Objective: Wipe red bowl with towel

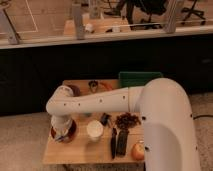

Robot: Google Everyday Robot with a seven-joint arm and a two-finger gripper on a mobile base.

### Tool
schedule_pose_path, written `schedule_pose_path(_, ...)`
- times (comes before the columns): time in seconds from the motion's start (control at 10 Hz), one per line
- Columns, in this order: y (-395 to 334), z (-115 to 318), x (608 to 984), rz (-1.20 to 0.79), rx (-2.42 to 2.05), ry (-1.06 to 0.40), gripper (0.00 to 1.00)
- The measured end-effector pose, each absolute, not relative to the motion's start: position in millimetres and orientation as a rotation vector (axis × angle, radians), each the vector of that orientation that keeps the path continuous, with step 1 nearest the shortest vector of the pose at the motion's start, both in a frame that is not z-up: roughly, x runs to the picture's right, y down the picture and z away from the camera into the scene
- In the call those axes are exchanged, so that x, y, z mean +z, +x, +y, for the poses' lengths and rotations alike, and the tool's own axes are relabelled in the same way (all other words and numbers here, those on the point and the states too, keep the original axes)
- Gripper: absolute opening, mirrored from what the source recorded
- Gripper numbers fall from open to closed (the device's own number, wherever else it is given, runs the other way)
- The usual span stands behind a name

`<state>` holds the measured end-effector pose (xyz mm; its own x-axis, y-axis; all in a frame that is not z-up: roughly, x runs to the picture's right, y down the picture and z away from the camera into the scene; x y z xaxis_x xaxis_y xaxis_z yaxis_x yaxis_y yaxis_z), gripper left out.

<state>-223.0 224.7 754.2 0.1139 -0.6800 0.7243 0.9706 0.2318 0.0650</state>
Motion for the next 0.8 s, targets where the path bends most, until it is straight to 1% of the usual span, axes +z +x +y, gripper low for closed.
schedule_pose_path(0.2, -191.2, 217.9, 767.8, -0.707, -1.211, -0.513, 0.00)
schedule_pose_path(0.4, -175.5, 199.7, 779.8, -0.688, -1.157, -0.509, 0.00)
schedule_pose_path(0.6, -178.3, 183.8, 782.0, -0.684, -1.132, -0.490, 0.00)
schedule_pose_path(0.8, -199.1, 180.6, 775.1, -0.698, -1.153, -0.470, 0.00)
